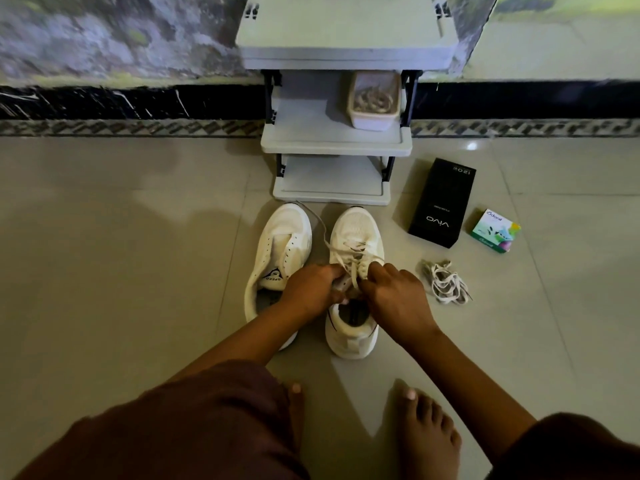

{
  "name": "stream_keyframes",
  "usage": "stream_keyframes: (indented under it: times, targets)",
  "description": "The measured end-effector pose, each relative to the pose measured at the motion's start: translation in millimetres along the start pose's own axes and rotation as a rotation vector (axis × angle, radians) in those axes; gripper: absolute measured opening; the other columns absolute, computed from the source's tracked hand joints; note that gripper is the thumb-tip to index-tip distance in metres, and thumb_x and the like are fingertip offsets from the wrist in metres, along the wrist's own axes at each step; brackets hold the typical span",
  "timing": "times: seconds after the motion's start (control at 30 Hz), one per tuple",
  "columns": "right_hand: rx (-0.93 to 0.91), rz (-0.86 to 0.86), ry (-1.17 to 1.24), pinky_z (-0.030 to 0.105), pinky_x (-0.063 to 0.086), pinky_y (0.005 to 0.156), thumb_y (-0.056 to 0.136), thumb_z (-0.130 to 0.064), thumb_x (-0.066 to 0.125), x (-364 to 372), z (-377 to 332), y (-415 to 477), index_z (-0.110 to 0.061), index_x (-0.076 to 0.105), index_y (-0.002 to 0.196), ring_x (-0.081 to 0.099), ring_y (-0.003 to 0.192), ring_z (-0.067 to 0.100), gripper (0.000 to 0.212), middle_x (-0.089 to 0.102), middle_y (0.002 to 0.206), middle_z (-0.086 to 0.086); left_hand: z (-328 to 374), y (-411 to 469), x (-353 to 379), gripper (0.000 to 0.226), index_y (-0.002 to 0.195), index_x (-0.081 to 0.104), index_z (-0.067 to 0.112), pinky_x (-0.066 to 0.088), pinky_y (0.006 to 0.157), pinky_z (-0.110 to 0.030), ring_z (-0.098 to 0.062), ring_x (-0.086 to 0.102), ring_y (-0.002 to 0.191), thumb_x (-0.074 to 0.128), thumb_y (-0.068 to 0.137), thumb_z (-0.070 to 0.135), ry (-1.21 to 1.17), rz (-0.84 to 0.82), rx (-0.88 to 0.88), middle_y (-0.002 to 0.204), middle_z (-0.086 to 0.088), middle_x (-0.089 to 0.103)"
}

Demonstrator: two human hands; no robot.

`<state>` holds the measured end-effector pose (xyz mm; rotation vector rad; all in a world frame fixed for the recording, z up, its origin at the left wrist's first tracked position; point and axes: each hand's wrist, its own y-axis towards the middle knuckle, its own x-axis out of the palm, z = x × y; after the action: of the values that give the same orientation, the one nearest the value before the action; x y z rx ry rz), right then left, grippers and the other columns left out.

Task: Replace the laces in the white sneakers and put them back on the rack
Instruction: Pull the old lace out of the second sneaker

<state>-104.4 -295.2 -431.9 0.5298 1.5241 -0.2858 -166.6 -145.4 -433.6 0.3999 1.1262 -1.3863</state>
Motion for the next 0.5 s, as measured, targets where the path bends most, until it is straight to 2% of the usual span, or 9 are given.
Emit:
stream_keyframes:
  times: [0.07,0.13,0.2,0.27,0.33,0.4,0.47,0.5]
  targets:
    - [0.020,-0.007,0.064,0.023,0.026,0.048,0.056,-0.019,0.085,-2.5,-1.5,4.2,-0.011,0.067,0.063,0.051,0.053,0.024,0.022,0.054,0.065,0.006,0.6,1.0,-0.3,0.042,0.117,0.059,0.015,0.046,0.082,-0.032,-0.028,0.060,0.101,0.068,0.082,0.036,0.009,-0.012,-0.004,0.111,-0.011,0.065]
    - [0.155,-0.025,0.373,0.023,0.031,0.053,0.070,-0.018,0.078,-10.5,1.9,11.5,-0.011,0.064,0.066,0.053,0.063,0.022,0.015,0.053,0.073,0.003,1.3,2.4,-1.8,0.045,0.120,0.058,0.015,0.047,0.084,-0.033,-0.028,0.060,0.102,0.068,0.082,0.037,0.025,-0.031,-0.003,0.112,-0.012,0.065]
    - [0.304,-0.105,0.812,0.023,0.037,0.058,0.082,-0.018,0.071,-22.5,5.4,17.4,-0.012,0.062,0.068,0.050,0.069,0.016,0.017,0.050,0.076,-0.001,1.7,4.0,-3.0,0.047,0.123,0.057,0.018,0.047,0.085,-0.034,-0.028,0.060,0.103,0.069,0.082,0.037,0.044,-0.050,-0.006,0.113,-0.012,0.064]
    - [0.449,-0.030,1.144,0.017,0.041,0.061,0.083,-0.014,0.069,-29.6,6.0,17.3,-0.005,0.064,0.072,0.052,0.072,0.017,0.015,0.055,0.077,0.008,0.9,5.0,-3.0,0.047,0.123,0.058,0.019,0.045,0.083,-0.032,-0.027,0.059,0.102,0.070,0.081,0.037,0.043,-0.054,-0.015,0.113,-0.011,0.064]
    - [0.548,-0.011,1.288,0.017,0.044,0.065,0.083,-0.016,0.069,-30.6,5.3,13.3,-0.001,0.065,0.077,0.055,0.076,0.019,0.016,0.061,0.083,0.018,0.2,4.5,-2.7,0.046,0.122,0.059,0.019,0.043,0.080,-0.029,-0.026,0.060,0.101,0.071,0.080,0.035,0.004,-0.052,-0.021,0.113,-0.009,0.065]
    - [0.487,-0.156,1.137,0.019,0.044,0.069,0.081,-0.023,0.072,-26.4,7.8,9.8,-0.007,0.065,0.099,0.055,0.081,0.014,0.025,0.061,0.096,0.010,-0.8,3.6,-3.0,0.044,0.120,0.061,0.019,0.042,0.078,-0.027,-0.026,0.061,0.100,0.071,0.080,0.033,-0.036,-0.046,-0.017,0.111,-0.008,0.066]
    - [0.348,-0.360,0.804,0.022,0.045,0.073,0.077,-0.031,0.075,-16.0,13.9,4.9,-0.021,0.056,0.121,0.054,0.090,0.013,0.049,0.052,0.109,-0.001,-1.7,2.7,-3.7,0.043,0.120,0.061,0.019,0.041,0.076,-0.025,-0.025,0.062,0.100,0.071,0.081,0.034,-0.036,-0.036,-0.006,0.110,-0.007,0.067]
    - [0.289,-0.403,0.615,0.026,0.046,0.074,0.078,-0.034,0.073,-12.7,14.8,2.4,-0.026,0.053,0.126,0.054,0.095,0.016,0.052,0.049,0.115,-0.001,-2.1,2.4,-3.7,0.044,0.120,0.061,0.019,0.041,0.077,-0.025,-0.025,0.061,0.100,0.071,0.080,0.034,-0.038,-0.036,-0.004,0.110,-0.007,0.067]
